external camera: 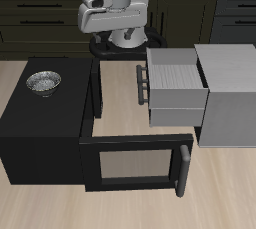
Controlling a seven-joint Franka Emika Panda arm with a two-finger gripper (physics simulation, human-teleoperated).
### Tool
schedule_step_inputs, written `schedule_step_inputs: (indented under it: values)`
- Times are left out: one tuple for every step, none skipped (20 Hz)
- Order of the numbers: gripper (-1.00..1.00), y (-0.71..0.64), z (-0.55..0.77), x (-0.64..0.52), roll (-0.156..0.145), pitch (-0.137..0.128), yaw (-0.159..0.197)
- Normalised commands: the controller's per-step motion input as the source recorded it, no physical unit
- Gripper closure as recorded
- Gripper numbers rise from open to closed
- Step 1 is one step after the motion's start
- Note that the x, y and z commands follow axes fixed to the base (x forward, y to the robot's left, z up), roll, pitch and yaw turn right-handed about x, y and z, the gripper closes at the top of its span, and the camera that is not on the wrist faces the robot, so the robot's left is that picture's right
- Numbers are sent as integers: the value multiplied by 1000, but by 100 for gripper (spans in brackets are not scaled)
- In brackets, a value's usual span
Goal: Close the top and middle drawer of the white cabinet
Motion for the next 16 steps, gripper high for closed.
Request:
schedule_step_inputs:
  values:
    - [-100, 200, -126, 95, 99, 40, 289]
    - [-100, 34, -12, 28, 0, 0, 0]
    - [-100, -113, 158, 207, -90, -85, 101]
    - [-100, 0, 0, 0, 0, 0, 0]
    - [-100, 120, -37, 105, 35, -4, 262]
    - [-100, -90, 63, 110, -80, -74, 69]
    - [-100, 79, -82, 98, 6, 24, 128]
    - [-100, 4, -72, 90, -6, -14, 189]
    - [-100, -130, -45, 230, -125, -32, 61]
    - [-100, 88, -142, 150, 28, -15, 226]
    - [-100, -88, -42, 236, -72, -35, 167]
    - [-100, 3, -40, 230, -34, -14, 108]
    - [-100, 54, -130, 174, 15, 22, 215]
    - [-100, -47, 33, 94, -60, 13, 41]
    - [-100, 46, -67, -2, 13, -21, 121]
    - [-100, 34, -122, 81, 24, 57, 144]
